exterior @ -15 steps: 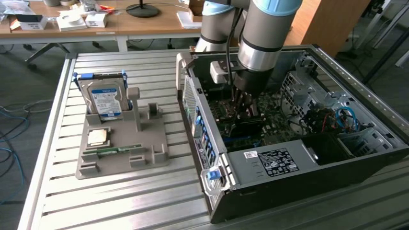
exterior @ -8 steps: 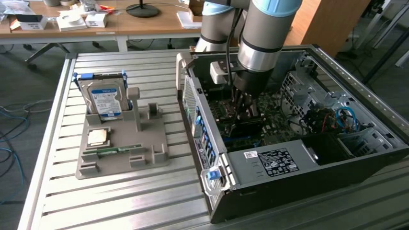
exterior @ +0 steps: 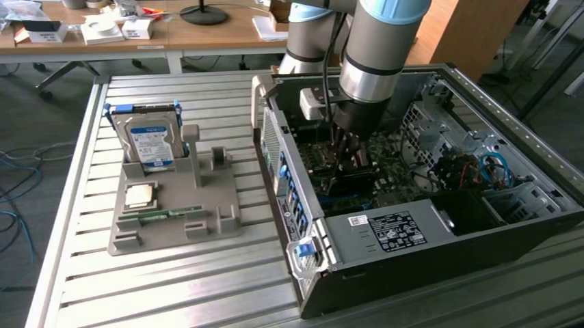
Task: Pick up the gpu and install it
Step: 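Press down on the gpu until it lock into place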
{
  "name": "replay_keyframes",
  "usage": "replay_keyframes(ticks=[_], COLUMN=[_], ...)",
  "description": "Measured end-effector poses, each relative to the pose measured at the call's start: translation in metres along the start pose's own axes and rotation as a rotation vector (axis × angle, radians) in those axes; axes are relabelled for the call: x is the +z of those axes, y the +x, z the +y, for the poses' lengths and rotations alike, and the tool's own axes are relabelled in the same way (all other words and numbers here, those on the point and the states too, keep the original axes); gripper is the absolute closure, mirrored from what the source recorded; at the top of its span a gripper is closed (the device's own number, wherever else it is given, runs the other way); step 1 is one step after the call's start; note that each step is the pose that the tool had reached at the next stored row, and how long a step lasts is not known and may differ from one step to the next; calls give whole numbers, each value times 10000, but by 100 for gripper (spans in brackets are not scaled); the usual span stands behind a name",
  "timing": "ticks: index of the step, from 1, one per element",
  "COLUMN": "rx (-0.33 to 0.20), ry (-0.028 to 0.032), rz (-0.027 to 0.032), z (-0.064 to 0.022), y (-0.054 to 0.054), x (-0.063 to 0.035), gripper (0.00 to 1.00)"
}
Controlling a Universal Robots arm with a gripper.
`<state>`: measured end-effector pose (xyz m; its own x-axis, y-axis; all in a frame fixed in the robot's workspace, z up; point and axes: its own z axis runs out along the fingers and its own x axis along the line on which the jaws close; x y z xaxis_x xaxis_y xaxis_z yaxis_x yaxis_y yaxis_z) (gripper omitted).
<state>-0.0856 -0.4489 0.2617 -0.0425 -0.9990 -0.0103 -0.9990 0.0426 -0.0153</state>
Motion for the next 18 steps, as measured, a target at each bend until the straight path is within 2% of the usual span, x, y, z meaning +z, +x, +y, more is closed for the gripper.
replay_keyframes(ticks=[7,9,18], rx=[0,1,0], ry=[-1,5,0], rz=[-1,-17,-2], z=[1,1,-2], y=[0,-2,-2], x=[3,-7,-166], gripper=[89,89,89])
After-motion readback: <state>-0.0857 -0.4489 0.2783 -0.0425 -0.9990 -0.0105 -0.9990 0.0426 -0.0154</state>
